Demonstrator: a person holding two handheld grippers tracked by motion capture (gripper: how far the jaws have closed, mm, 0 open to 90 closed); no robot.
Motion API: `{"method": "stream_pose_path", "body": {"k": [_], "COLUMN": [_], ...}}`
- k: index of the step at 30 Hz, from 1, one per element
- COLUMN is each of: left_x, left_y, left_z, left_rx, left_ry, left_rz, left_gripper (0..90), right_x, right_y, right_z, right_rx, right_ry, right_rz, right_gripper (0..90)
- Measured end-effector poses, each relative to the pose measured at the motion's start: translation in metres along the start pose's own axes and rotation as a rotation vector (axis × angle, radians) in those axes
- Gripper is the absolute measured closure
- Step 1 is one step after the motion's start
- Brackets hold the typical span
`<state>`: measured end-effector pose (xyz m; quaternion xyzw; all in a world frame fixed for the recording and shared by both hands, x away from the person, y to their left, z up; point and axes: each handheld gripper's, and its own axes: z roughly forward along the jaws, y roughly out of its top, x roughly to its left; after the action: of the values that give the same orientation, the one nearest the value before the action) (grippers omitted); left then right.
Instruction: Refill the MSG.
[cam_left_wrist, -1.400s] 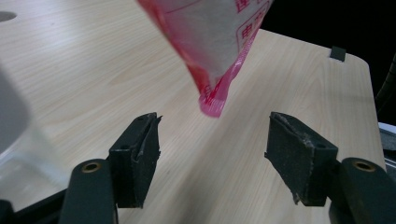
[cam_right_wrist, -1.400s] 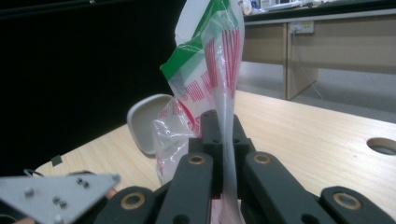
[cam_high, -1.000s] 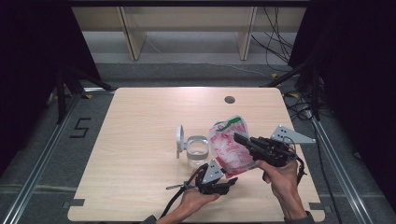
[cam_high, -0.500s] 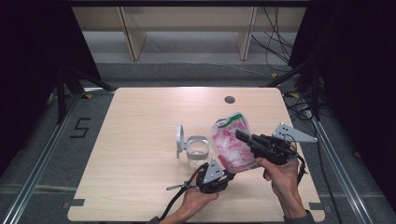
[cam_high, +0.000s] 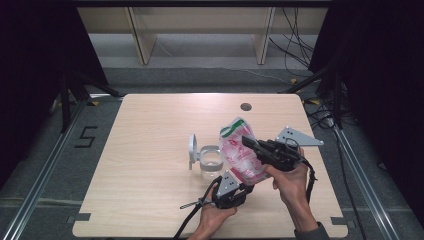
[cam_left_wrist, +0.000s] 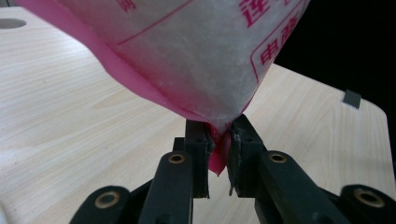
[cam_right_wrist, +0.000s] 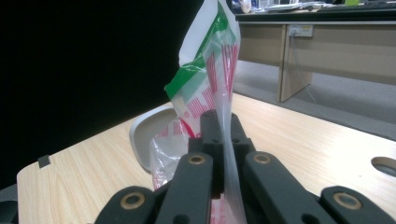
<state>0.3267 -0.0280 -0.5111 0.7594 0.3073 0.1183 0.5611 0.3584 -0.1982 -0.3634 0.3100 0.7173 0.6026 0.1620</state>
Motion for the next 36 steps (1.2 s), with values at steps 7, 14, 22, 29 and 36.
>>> {"method": "stream_pose_path", "body": {"k": [7,14,22,29,36], "left_x": [0.001,0.003,0.006,0.008,0.01], "left_y": [-0.001,-0.002,0.0,0.003,0.006], "left_z": [0.006,0.013,0.016,0.022,0.026], "left_rx": [-0.045,-0.058,-0.059,-0.079,-0.098], "left_ry": [0.021,0.032,0.038,0.038,0.021], "left_rz": [-0.044,-0.084,-0.07,-0.082,-0.082], "left_gripper": [79.4,79.5,79.6,79.7,79.8], "right_x": [0.002,-0.001,-0.002,-0.003,-0.001], "right_y": [0.005,0.005,0.006,0.007,0.009], "right_z": [0.014,0.025,0.037,0.046,0.052], "right_rx": [0.018,0.031,0.05,0.05,0.069], "right_ry": [-0.013,-0.009,-0.015,-0.008,-0.024], "right_rz": [-0.03,-0.041,-0.024,-0.053,-0.067], "right_gripper": [90.0,90.0,90.0,90.0,90.0]}}
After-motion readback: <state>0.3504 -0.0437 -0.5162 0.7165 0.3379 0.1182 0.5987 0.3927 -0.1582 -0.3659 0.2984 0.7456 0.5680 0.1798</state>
